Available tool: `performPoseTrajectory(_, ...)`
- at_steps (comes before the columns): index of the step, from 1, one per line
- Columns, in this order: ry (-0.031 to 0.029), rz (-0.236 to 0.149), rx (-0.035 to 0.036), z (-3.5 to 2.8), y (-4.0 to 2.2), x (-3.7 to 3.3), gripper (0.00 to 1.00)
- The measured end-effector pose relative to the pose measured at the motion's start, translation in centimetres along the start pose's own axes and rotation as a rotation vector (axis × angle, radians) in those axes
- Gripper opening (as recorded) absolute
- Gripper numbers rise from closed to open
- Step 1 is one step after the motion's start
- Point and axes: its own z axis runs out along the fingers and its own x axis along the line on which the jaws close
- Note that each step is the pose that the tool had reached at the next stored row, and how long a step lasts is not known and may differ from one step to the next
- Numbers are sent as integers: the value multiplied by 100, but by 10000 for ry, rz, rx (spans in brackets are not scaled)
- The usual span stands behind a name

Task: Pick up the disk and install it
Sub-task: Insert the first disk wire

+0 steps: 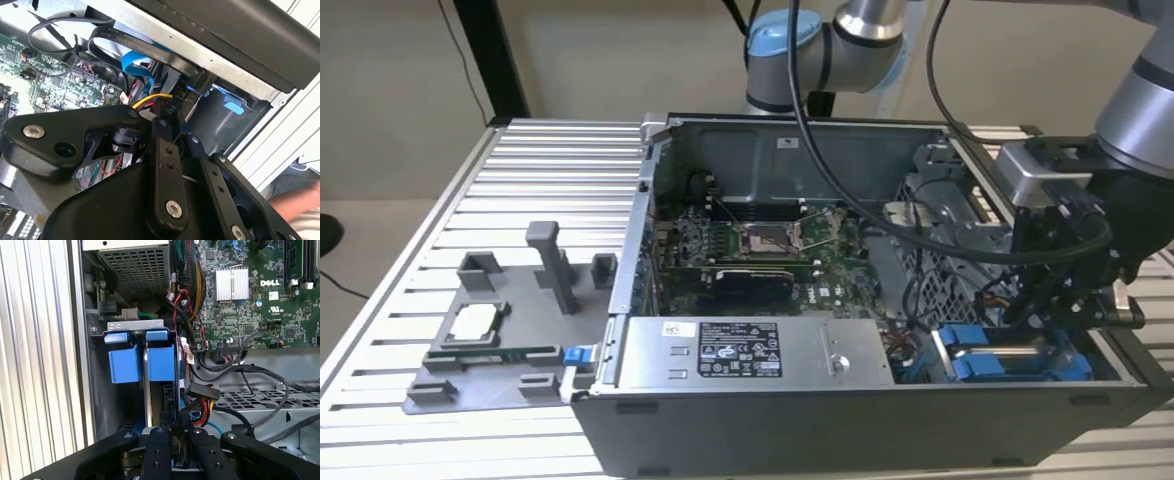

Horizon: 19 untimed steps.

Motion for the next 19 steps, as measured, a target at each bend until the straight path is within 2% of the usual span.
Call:
performPoseTrajectory(2, -1, -1, 2, 0, -1, -1, 0)
performPoseTrajectory(3, -10, -1, 1, -5, 0, -2, 100)
performPoseTrajectory(4, -29, -2, -2, -33, -1, -1, 100)
performPoseTrajectory(6, -3, -2, -5, -136, 0, 5, 100)
performPoseTrajectory(9, -2, -1, -13, -268, 2, 11, 100)
performPoseTrajectory(12, -4, 0, -14, -277, 3, 11, 100)
performPoseTrajectory(13, -5, 0, -6, -267, 2, 11, 0)
performPoseTrajectory(15, -8, 0, 15, -236, 1, 10, 0)
performPoseTrajectory(19, -9, 1, 14, -228, -39, 20, 0)
